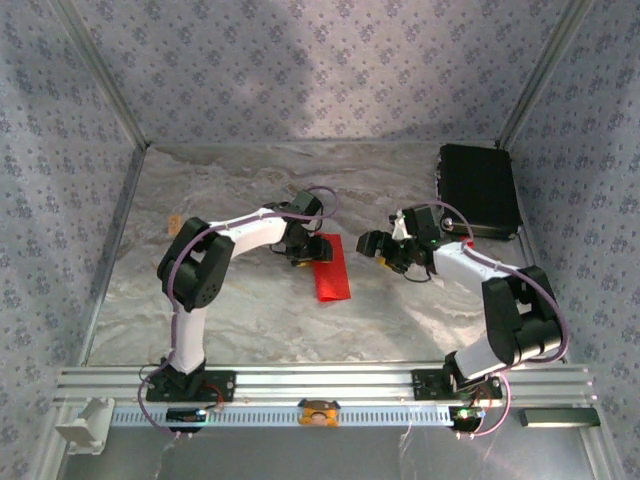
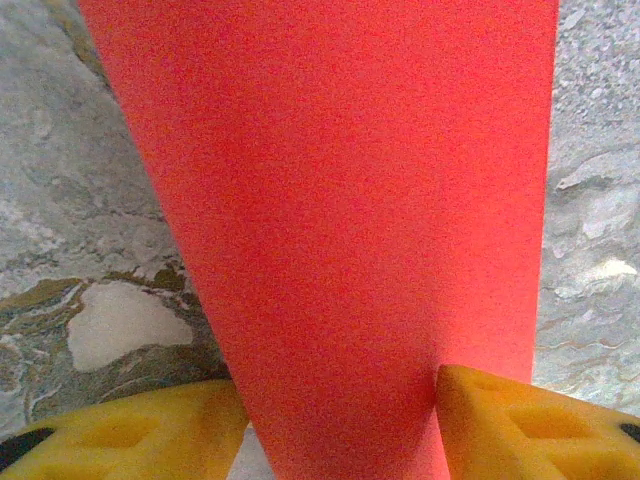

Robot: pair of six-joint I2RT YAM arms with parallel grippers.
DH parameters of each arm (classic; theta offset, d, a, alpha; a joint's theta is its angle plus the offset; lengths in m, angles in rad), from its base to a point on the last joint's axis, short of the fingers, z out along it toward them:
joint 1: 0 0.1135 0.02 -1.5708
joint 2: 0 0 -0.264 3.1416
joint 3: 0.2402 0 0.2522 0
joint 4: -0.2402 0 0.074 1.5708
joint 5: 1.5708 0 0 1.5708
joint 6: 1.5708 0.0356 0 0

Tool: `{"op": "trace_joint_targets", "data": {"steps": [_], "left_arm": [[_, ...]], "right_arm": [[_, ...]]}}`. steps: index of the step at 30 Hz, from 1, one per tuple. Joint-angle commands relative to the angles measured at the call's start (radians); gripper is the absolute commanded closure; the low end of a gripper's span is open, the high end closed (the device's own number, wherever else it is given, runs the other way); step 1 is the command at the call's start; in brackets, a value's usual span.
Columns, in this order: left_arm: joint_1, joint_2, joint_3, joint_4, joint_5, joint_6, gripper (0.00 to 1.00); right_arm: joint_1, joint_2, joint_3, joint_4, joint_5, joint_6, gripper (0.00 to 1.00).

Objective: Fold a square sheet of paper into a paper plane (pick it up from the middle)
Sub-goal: Hold the square sheet of paper at the center of the table.

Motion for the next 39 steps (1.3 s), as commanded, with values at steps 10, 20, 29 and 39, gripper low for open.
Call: {"op": "trace_joint_targets", "data": {"steps": [10,20,29,39], "left_arm": [[-0.002,0.136,-0.054,-0.003,-0.089,0.035,0.43],[-0.004,0.14,-0.054,-0.002,-0.085,0.036,0.43],[-0.006,0.147,-0.058,-0.002,-0.087,0.036,0.43],[-0.012,0.146,-0.057,0.002,-0.086,0.031,0.43]], "right_arm": [[0.039,0.093,0.057,0.025,-0.099,-0.013,0.55],[0.113,0.24,0.15,0.007,-0.077,0.002,0.93],[0.162,0.327,0.218,0.0,-0.056,-0.003,1.0],[0.172,0.38,0.246,0.01,-0.086,-0.013,1.0]]}}
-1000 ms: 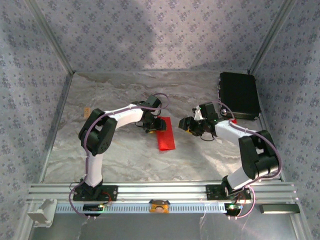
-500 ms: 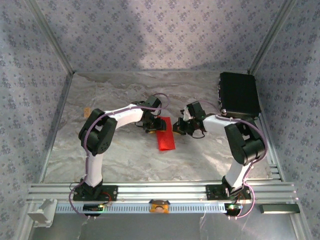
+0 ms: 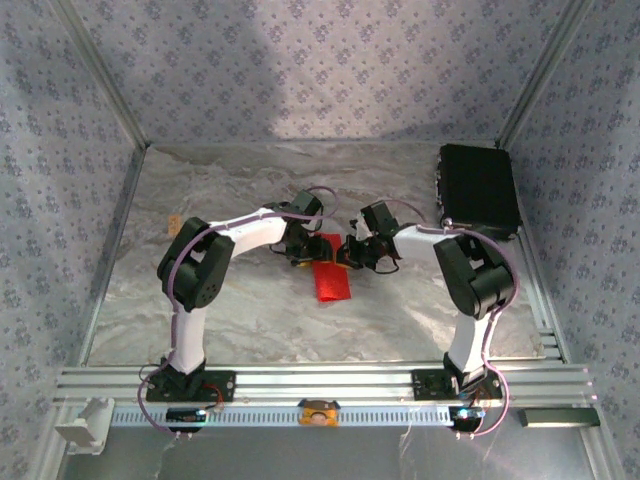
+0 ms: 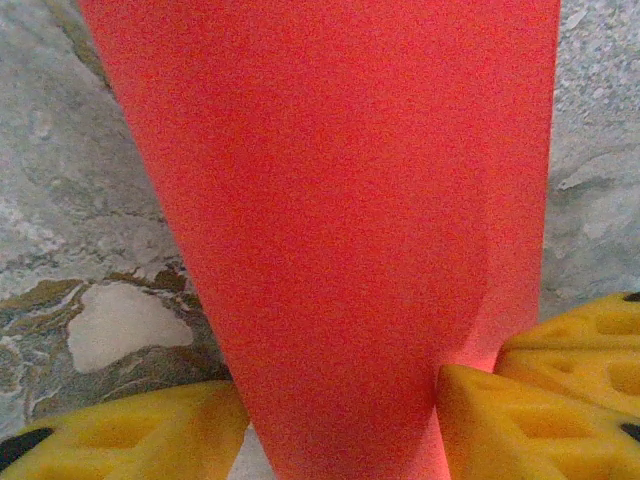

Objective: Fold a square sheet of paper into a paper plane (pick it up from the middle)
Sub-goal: Hold the square sheet of paper at the center of the table, then first fold the square sheet of paper in half at the center of the table.

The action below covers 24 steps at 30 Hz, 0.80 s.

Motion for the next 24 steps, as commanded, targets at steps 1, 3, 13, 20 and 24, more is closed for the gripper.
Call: {"op": "trace_joint_targets", "data": {"steps": [1,3,13,20,24], "left_arm": [[-0.01,0.14,-0.059,0.002,-0.088,0.03,0.43],[-0.01,0.141,-0.059,0.002,-0.087,0.031,0.43],[-0.012,0.133,-0.058,0.001,-0.086,0.03,0.43],[-0.01,0.006,-0.046,0.021,-0.044,-0.001,0.39],[0.0,-0.133,-0.055,0.058,-0.034,-0.036,0.36]], "right_arm": [[0.008,0.02,0.027,-0.012,-0.017,-0.018,1.0],[0.009,0.028,0.027,-0.013,-0.018,-0.022,1.0],[0.006,0.055,-0.039,-0.129,0.121,-0.091,1.0],[-0.004,0.043,-0.052,-0.16,0.152,-0.121,1.0],[-0.018,0.037,-0.043,-0.175,0.119,-0.162,1.0]]}}
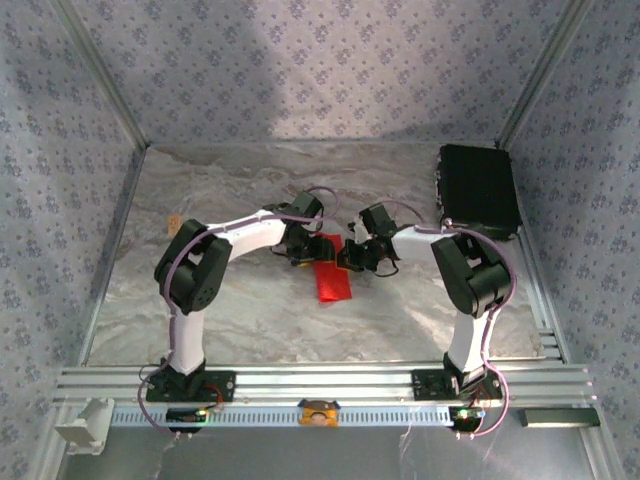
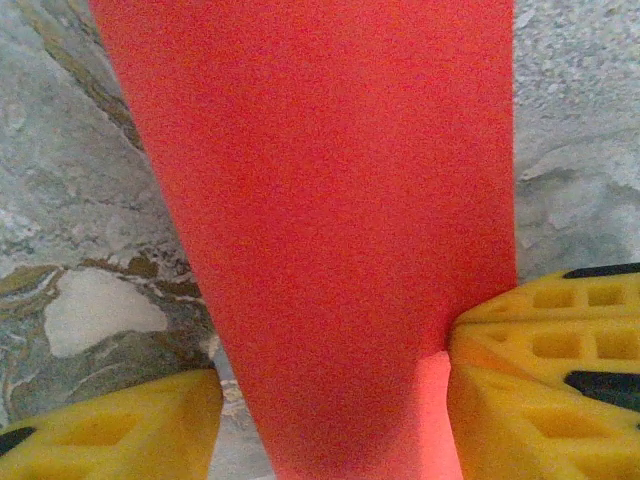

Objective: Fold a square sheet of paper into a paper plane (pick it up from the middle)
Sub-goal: First fold the square sheet of paper in half at the center of the table.

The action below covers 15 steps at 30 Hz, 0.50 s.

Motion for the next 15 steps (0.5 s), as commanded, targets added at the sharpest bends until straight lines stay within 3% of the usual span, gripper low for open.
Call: {"op": "trace_joint_targets", "data": {"steps": [1,6,9,15], "left_arm": [[0.013,-0.107,-0.031,0.042,-0.017,-0.039,0.35],[0.037,-0.2,-0.098,0.177,0.074,-0.104,0.36],[0.053,-0.211,-0.144,0.273,0.14,-0.147,0.47],[0.062,-0.158,-0.196,0.458,0.319,-0.237,0.97]], "right_arm": [[-0.02,0.024,-0.031,-0.162,0.084,-0.078,1.0],[-0.039,0.024,-0.012,-0.187,0.054,-0.125,1.0],[-0.04,0.028,-0.01,-0.182,0.049,-0.122,1.0],[-0.04,0.025,-0.013,-0.194,0.078,-0.106,1.0]]}}
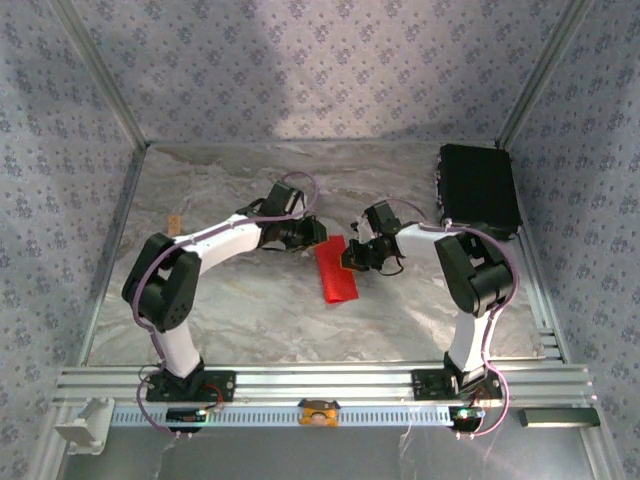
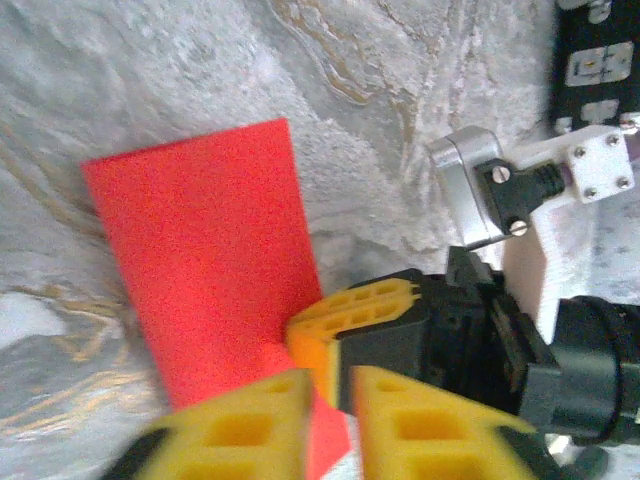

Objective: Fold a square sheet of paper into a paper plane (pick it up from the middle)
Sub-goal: First fold the square sheet of paper in half at the center of the table.

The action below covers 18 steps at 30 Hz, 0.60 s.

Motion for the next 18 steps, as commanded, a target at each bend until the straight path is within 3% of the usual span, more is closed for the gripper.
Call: {"op": "trace_joint_targets", "data": {"steps": [1,18], "left_arm": [[0.001,0.035,-0.043,0.163,0.142,-0.082,1.0],[-0.001,0.113,-0.099,0.176,0.14,-0.08,1.0]], "right_arm": [[-0.011,0.03,-0.021,-0.136,0.101,-0.015,1.0],[-0.01,0.026,-0.032,-0.118,0.103,0.002,1.0]]}}
